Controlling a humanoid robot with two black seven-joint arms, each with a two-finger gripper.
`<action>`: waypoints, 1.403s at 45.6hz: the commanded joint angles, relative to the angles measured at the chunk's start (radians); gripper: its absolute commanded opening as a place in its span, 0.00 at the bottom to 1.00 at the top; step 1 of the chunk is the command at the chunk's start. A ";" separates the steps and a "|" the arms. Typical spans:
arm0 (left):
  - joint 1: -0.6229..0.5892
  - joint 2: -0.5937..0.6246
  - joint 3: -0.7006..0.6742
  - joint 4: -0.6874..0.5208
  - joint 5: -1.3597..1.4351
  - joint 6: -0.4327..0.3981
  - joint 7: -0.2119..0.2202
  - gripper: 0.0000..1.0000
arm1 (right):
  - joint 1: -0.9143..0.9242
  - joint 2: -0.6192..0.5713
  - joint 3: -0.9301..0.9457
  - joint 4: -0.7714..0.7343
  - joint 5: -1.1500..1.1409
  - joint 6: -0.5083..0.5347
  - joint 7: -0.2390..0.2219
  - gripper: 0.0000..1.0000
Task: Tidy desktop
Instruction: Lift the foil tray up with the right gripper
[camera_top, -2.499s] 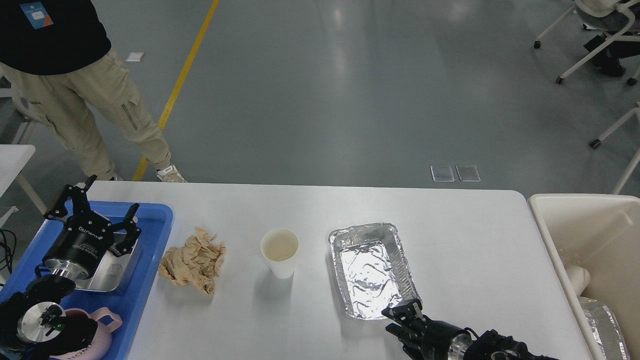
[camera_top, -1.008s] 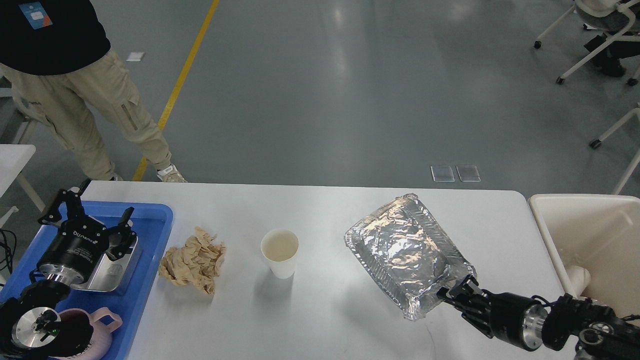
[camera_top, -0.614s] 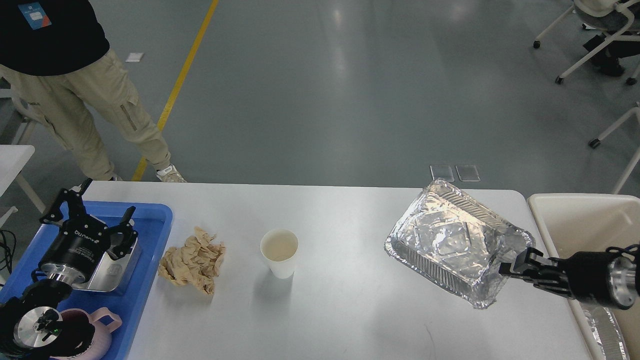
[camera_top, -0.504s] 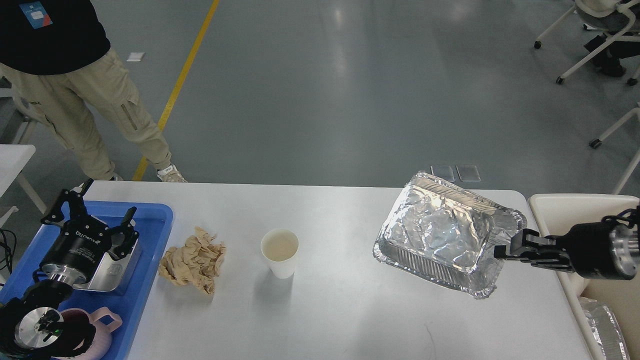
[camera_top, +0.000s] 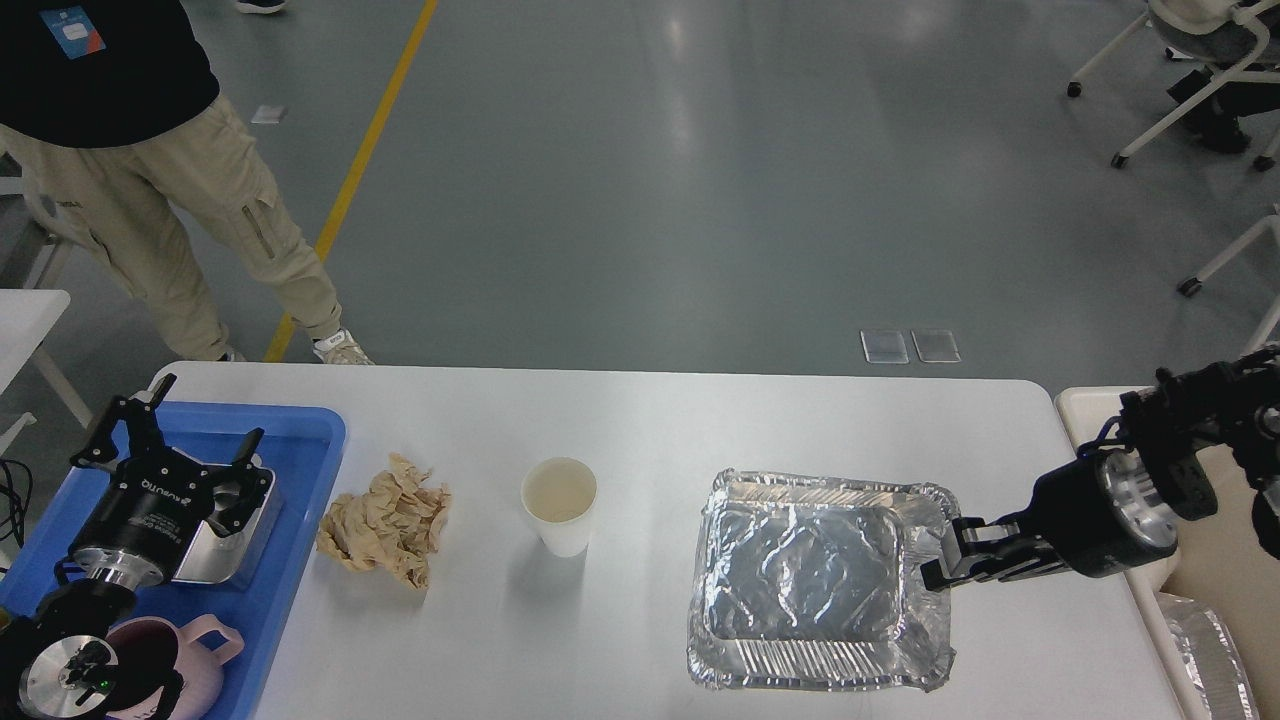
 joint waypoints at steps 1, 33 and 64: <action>0.000 0.002 -0.001 0.000 0.001 0.000 -0.002 0.97 | 0.009 0.062 -0.013 0.004 0.021 0.000 -0.068 0.00; 0.013 0.005 -0.035 0.000 0.000 -0.008 -0.016 0.97 | 0.084 0.169 -0.137 -0.195 -0.163 0.038 -0.146 0.00; 0.034 -0.003 -0.038 -0.003 0.000 -0.093 -0.067 0.97 | 0.199 0.275 -0.127 -0.301 -0.052 0.016 -0.197 0.00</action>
